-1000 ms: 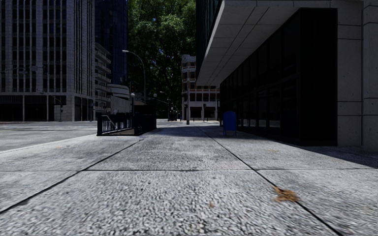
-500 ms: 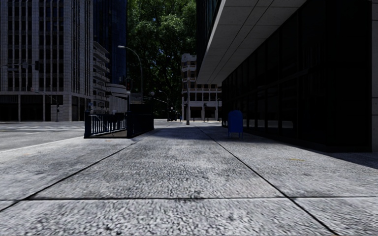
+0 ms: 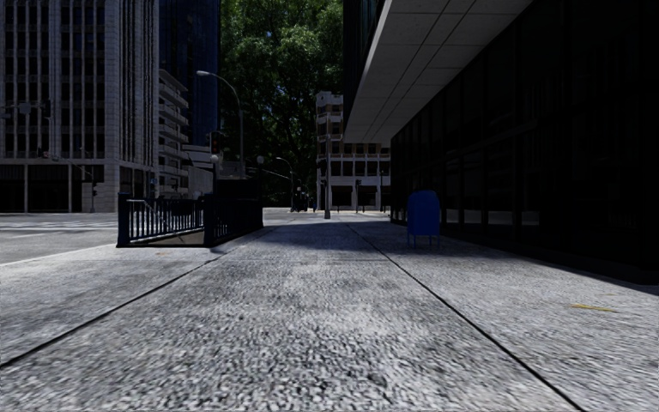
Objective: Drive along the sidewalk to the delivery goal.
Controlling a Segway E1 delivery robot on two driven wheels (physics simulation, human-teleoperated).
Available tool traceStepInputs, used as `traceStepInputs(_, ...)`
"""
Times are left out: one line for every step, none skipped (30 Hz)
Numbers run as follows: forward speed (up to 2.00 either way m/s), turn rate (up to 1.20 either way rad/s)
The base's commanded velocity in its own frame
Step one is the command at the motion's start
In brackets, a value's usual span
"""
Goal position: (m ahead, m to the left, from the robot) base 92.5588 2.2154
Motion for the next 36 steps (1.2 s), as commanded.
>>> traceStepInputs(2.0,0.0)
traceStepInputs(2.0,0.0)
traceStepInputs(2.0,0.0)
traceStepInputs(2.0,0.0)
traceStepInputs(2.0,0.0)
traceStepInputs(2.0,0.0)
traceStepInputs(2.0,0.0)
traceStepInputs(2.0,0.0)
traceStepInputs(2.0,0.0)
traceStepInputs(2.0,0.0)
traceStepInputs(2.0,0.0)
traceStepInputs(2.0,0.0)
traceStepInputs(2.0,0.0)
traceStepInputs(2.0,0.0)
traceStepInputs(2.0,0.0)
traceStepInputs(2.0,0.0)
traceStepInputs(2.0,0.0)
traceStepInputs(2.0,0.0)
traceStepInputs(2.0,0.0)
traceStepInputs(2.0,0.0)
traceStepInputs(2.0,0.0)
traceStepInputs(2.0,0.0)
traceStepInputs(2.0,0.0)
traceStepInputs(2.0,0.0)
traceStepInputs(2.0,0.0)
traceStepInputs(2.0,0.0)
traceStepInputs(2.0,0.0)
traceStepInputs(2.0,0.0)
traceStepInputs(2.0,0.0)
traceStepInputs(2.0,0.0)
traceStepInputs(2.0,0.0)
traceStepInputs(2.0,0.0)
traceStepInputs(2.0,0.0)
traceStepInputs(2.0,0.0)
traceStepInputs(2.0,0.0)
traceStepInputs(2.0,0.0)
